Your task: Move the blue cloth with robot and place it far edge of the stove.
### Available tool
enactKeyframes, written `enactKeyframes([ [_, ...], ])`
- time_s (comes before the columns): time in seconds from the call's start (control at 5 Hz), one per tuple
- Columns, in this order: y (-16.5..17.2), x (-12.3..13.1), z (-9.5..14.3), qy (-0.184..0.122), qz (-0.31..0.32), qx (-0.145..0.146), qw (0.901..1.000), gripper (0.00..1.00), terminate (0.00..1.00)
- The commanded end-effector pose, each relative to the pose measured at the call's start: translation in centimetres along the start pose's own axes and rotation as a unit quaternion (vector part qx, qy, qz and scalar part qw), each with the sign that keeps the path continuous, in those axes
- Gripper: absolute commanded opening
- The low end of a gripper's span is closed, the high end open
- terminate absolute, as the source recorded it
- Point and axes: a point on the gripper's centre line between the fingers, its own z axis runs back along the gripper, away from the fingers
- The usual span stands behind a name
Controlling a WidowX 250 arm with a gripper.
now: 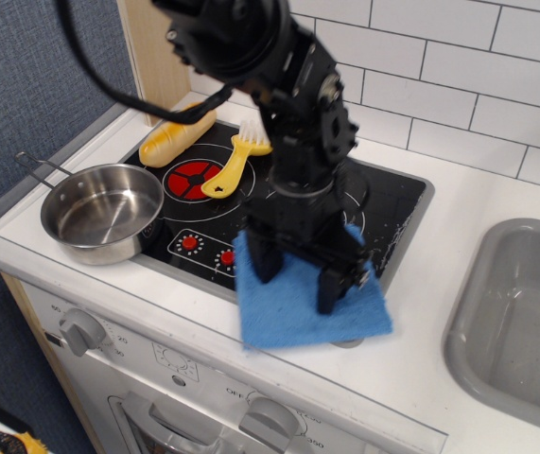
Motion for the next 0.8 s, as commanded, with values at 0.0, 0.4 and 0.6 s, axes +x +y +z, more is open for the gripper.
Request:
enactKeyframes([
  [0.0,-2.7,5.3,-3.0,0.026,-0.103,-0.022,0.9941,1.00,0.00],
  [0.4,-2.0,11.4,-2.5,0.015,-0.196,-0.027,0.9801,1.00,0.00],
  [0.6,-1.4,12.3,-2.3,0.016,-0.227,-0.038,0.9729,1.00,0.00],
])
